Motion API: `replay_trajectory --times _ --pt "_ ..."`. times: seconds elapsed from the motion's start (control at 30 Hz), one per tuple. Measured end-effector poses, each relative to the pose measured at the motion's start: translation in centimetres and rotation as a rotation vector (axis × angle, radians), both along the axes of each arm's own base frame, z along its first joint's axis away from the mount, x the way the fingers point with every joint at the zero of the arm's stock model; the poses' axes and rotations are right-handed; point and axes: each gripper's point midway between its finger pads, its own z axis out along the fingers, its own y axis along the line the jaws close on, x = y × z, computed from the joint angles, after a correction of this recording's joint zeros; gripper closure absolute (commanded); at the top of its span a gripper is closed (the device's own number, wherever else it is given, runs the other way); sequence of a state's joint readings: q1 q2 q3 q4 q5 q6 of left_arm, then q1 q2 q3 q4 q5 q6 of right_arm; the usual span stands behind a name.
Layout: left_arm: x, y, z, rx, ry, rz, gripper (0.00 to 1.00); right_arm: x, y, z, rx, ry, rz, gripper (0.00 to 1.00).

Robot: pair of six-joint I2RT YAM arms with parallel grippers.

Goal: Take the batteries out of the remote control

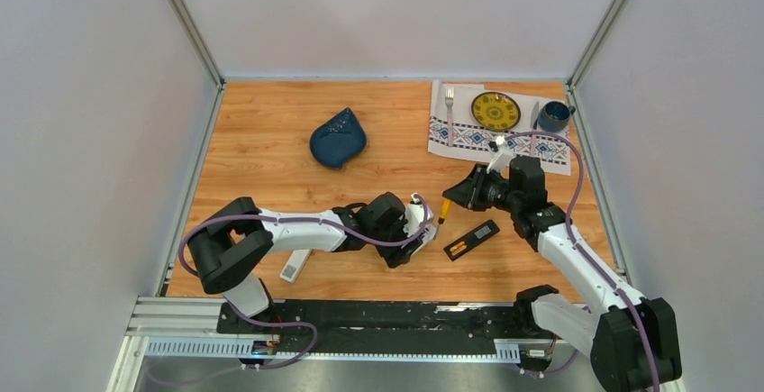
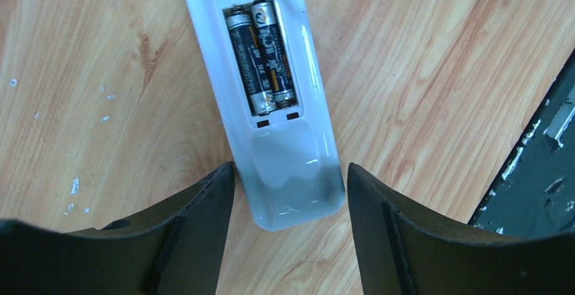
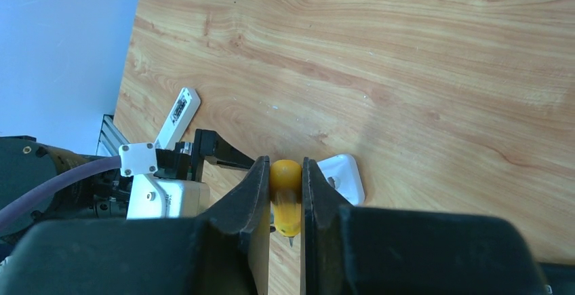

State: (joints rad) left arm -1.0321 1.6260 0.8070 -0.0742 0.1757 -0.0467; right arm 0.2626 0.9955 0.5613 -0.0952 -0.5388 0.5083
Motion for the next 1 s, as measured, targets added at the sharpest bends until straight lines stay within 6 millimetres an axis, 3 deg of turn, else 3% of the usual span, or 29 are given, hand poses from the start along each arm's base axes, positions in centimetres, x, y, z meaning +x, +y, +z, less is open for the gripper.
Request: replay_trajectory --times 0.27,0.5,0.77,0.93,1.0 --pt "0.4 0.0 0.1 -0.044 0.008 0.111 0.33 1.4 0.2 -0.5 -0.012 -0.022 -0.023 1.00" --pt "-0.3 1.6 0.1 -0.078 0.012 0.166 0.34 2.7 1.3 -1.4 -0.025 -0.045 -0.025 1.00" --pt "-0.2 1.1 0.1 -0.088 -0.006 0.173 0.34 3.4 2.6 -3.0 -0.047 -0.030 -0.032 1.00" --pt "0.0 0.5 0.0 -0.094 -0.021 0.169 0.44 3.6 2.8 -3.3 -0.057 -0.031 -0.038 1.00" --pt "0.0 0.2 0.0 -0.094 -0.025 0.165 0.53 3.6 2.8 -3.3 -0.060 -0.034 -0.042 1.00"
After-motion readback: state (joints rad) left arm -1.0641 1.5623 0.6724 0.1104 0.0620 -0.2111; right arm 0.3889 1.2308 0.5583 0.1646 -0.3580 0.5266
